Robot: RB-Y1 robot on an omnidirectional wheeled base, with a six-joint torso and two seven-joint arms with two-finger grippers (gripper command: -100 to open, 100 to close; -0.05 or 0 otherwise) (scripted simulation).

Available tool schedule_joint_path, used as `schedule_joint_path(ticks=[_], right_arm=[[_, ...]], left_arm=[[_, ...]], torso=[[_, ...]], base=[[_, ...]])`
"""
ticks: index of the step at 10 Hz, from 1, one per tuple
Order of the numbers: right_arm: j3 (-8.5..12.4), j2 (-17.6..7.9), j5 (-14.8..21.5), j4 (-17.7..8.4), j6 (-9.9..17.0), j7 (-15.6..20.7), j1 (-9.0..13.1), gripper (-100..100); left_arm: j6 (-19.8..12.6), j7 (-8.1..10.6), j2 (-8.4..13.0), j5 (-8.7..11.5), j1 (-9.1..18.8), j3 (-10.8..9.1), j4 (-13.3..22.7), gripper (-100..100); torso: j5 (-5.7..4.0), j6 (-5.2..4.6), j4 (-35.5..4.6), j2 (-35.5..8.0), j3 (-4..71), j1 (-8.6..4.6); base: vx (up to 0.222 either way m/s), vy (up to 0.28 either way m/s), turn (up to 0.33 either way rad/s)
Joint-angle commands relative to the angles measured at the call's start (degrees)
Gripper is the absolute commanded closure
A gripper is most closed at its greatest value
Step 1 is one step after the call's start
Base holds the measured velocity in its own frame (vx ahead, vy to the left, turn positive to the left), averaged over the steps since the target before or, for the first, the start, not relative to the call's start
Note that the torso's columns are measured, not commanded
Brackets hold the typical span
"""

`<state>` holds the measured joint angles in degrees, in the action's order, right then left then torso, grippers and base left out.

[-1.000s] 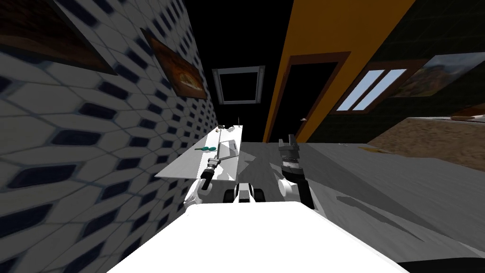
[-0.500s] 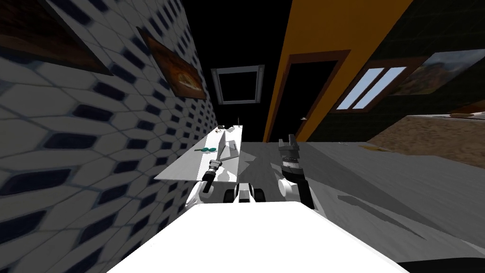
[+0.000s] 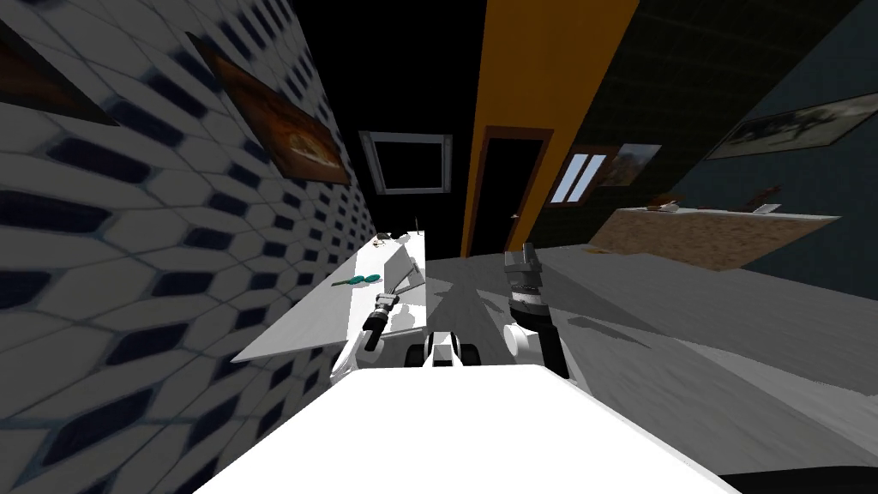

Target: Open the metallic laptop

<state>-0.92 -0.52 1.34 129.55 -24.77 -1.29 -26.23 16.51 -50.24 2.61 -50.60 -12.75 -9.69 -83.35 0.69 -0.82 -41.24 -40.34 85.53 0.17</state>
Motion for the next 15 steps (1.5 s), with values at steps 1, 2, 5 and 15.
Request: schedule_joint_path(ticks=[1,2,5,15], right_arm=[[0.00,0.00,0.00,0.00,0.00,0.00,-0.01,0],[0.00,0.00,0.00,0.01,0.00,0.00,-0.02,0],[0.02,-0.01,0.00,0.00,0.00,0.00,-0.01,0],[0.02,-0.01,0.00,0.01,0.00,0.00,-0.03,0]], left_arm=[[-4.08,1.70,-0.30,-0.25,-0.73,1.07,0.30,100],[-5.35,4.24,2.31,-2.82,2.63,1.39,2.77,-100],[-9.28,8.98,4.79,-5.53,6.28,2.24,6.65,-100],[-17.94,19.45,7.27,-8.26,11.04,3.10,13.48,-100]], torso=[[-0.02,0.11,-0.03,0.01,0.02,0.10],[-0.10,0.35,-0.15,-0.18,-0.08,0.27],[-0.45,0.88,-0.78,-1.54,-0.82,0.23],[-0.07,1.20,-0.17,-1.28,-0.56,0.56]], base=[[0.004,-0.016,-0.001],[-0.153,0.052,-0.334],[-0.132,0.102,-0.299],[-0.058,0.031,-0.133]])
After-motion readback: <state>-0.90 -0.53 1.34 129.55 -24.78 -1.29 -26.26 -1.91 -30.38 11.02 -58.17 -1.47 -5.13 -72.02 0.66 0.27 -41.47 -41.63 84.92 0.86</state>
